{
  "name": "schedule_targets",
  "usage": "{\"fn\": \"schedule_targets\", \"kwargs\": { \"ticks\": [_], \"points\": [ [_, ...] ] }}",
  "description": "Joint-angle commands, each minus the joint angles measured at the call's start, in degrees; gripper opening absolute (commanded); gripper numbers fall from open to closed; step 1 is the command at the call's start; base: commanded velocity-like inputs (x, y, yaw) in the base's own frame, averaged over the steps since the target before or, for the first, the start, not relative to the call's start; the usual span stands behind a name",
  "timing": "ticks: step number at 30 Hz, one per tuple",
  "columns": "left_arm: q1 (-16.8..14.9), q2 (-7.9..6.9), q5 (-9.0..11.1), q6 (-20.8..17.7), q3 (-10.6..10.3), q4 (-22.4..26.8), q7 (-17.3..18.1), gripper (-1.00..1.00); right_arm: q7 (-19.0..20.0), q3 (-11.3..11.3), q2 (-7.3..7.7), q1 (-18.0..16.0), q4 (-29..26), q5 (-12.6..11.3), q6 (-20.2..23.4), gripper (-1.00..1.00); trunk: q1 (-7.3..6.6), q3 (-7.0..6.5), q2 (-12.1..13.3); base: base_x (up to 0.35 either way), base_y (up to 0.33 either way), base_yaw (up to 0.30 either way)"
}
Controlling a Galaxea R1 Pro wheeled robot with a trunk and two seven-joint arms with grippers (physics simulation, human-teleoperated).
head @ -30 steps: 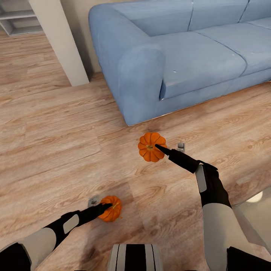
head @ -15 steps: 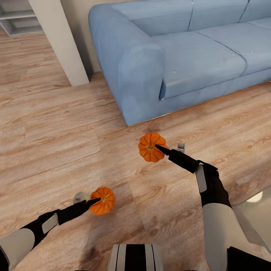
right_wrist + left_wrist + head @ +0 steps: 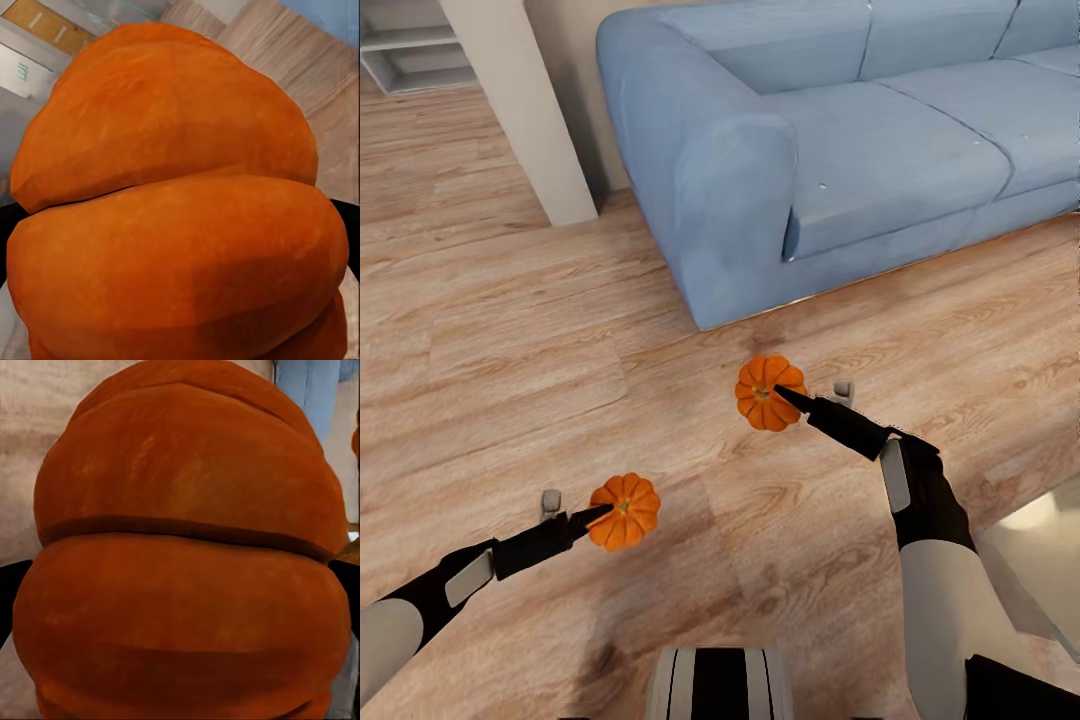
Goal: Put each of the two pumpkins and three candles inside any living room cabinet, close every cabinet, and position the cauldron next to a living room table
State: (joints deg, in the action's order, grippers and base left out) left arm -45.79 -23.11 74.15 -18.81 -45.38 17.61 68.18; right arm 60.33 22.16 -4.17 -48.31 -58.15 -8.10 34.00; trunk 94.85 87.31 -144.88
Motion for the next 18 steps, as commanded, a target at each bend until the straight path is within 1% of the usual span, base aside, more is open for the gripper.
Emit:
{"fn": "schedule_targets", "kwargs": {
  "ticks": [1,3,5,6,9,10,11,12,14,18],
  "points": [
    [0.00,-0.34,0.00,-0.54,0.09,0.43,0.00,-1.00,-0.91,-0.01,0.04,0.02,0.07,-0.28,0.31,-1.00,0.00,0.00,0.00,-0.308,0.000,0.000],
    [0.00,-1.03,0.02,-1.36,0.11,1.16,0.09,-1.00,-4.25,-0.01,0.05,0.42,0.31,-0.11,0.40,-1.00,0.00,0.00,0.00,-0.324,0.000,0.000],
    [0.00,-1.18,0.02,-1.52,0.17,1.32,0.11,-1.00,-7.10,-0.01,0.08,1.99,0.33,1.04,0.38,-1.00,0.00,0.00,0.00,-0.331,0.000,0.000],
    [0.00,-1.20,0.02,-1.54,0.34,1.34,0.11,-1.00,-7.60,-0.01,0.10,2.42,0.32,1.72,0.37,-1.00,0.00,0.00,0.00,-0.332,0.000,0.000],
    [0.03,-1.26,0.03,-1.63,1.23,1.36,0.11,-1.00,-8.41,-0.01,0.04,3.73,0.32,5.26,0.33,-1.00,0.00,0.00,0.00,-0.333,0.000,0.000],
    [0.01,-1.30,0.03,-1.65,1.56,1.37,0.11,-1.00,-8.54,-0.01,-0.03,4.05,0.34,7.26,0.30,-1.00,0.00,0.00,0.00,-0.333,0.000,0.000],
    [0.02,-1.36,0.03,-1.62,1.67,1.35,0.14,-1.00,-8.55,-0.01,-0.02,4.18,0.37,8.44,0.29,-1.00,0.00,0.00,0.00,-0.334,0.000,0.000],
    [0.01,-1.38,0.03,-1.60,1.72,1.32,0.17,-1.00,-8.53,-0.01,0.05,4.34,0.39,9.08,0.30,-1.00,0.00,0.00,0.00,-0.311,0.000,0.000],
    [0.03,-1.40,0.03,-1.60,1.76,1.30,0.15,-1.00,-8.48,-0.01,0.10,4.91,0.40,9.50,0.31,-1.00,0.00,0.00,0.00,-0.178,0.000,0.000],
    [0.04,-1.41,0.03,-1.60,1.92,1.29,0.13,-1.00,-8.38,-0.07,0.09,5.60,0.40,9.73,0.35,-1.00,0.00,0.00,0.00,-0.036,0.000,0.000]
  ]
}}
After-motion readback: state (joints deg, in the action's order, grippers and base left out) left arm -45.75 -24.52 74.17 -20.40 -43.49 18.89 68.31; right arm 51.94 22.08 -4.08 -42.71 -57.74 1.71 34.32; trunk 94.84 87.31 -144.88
